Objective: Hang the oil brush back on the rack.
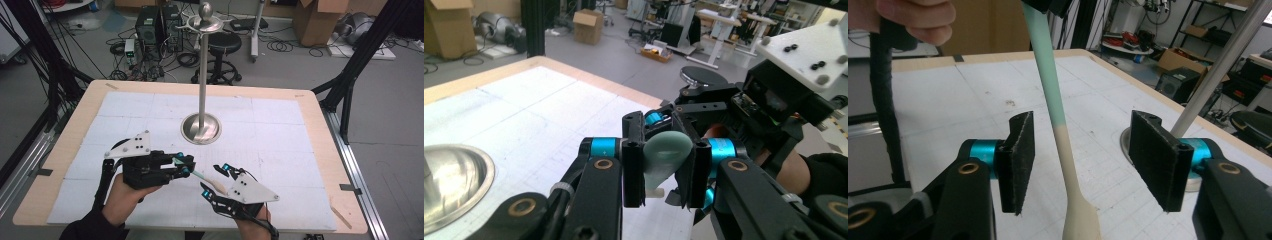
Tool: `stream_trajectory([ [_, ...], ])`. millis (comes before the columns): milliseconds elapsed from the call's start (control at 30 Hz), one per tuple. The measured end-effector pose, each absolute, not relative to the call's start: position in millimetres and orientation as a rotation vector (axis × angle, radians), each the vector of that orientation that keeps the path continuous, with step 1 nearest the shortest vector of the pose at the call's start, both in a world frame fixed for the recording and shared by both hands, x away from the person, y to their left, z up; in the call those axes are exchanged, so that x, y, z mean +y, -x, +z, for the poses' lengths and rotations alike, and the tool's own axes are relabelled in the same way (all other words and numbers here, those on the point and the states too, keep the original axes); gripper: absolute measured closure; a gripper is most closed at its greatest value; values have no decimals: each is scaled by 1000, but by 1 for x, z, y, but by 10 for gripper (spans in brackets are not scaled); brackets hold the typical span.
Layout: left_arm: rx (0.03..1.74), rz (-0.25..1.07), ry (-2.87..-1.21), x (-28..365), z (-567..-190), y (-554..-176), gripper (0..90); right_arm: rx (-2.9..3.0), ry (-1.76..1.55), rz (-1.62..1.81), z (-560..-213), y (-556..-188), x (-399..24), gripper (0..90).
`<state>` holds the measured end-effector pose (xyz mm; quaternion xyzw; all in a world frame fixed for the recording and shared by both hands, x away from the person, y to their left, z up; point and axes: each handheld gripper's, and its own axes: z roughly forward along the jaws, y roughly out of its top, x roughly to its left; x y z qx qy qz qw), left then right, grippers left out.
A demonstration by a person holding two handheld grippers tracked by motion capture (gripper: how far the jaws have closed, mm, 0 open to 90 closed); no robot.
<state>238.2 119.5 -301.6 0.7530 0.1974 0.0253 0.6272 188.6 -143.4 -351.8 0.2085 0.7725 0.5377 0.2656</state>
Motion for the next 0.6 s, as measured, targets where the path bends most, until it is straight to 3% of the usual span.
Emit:
stream_trajectory([
  [467,501,53,-1720,115,-301,-238,757,2105,-507,1350,-353,-185,-127,615],
  [600,501,48,-1714,114,-301,-238,756,2100,-507,1302,-354,-184,-125,742],
])
